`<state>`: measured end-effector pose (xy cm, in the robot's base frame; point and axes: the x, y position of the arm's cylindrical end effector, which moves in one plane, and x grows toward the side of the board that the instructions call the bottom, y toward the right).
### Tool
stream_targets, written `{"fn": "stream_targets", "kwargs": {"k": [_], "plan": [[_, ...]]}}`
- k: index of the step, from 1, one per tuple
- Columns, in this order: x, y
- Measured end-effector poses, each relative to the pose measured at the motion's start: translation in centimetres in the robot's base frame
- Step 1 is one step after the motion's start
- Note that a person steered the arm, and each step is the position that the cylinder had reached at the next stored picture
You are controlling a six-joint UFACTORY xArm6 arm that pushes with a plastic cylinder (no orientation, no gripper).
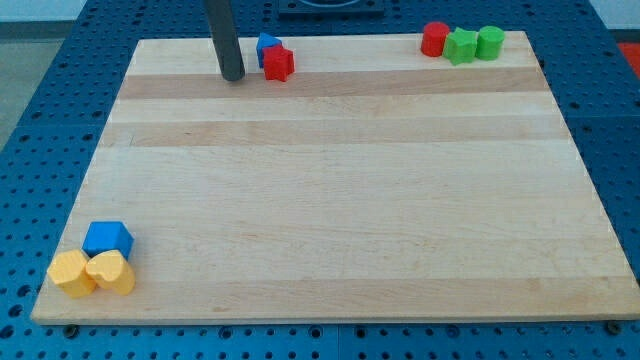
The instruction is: Separate the triangle from the red star
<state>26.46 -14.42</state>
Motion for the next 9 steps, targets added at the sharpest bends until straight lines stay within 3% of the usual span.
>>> {"fn": "stream_targets", "kwargs": {"k": [3, 9], "plan": [[-3.9, -0.3], [-3.7, 20.2]]}}
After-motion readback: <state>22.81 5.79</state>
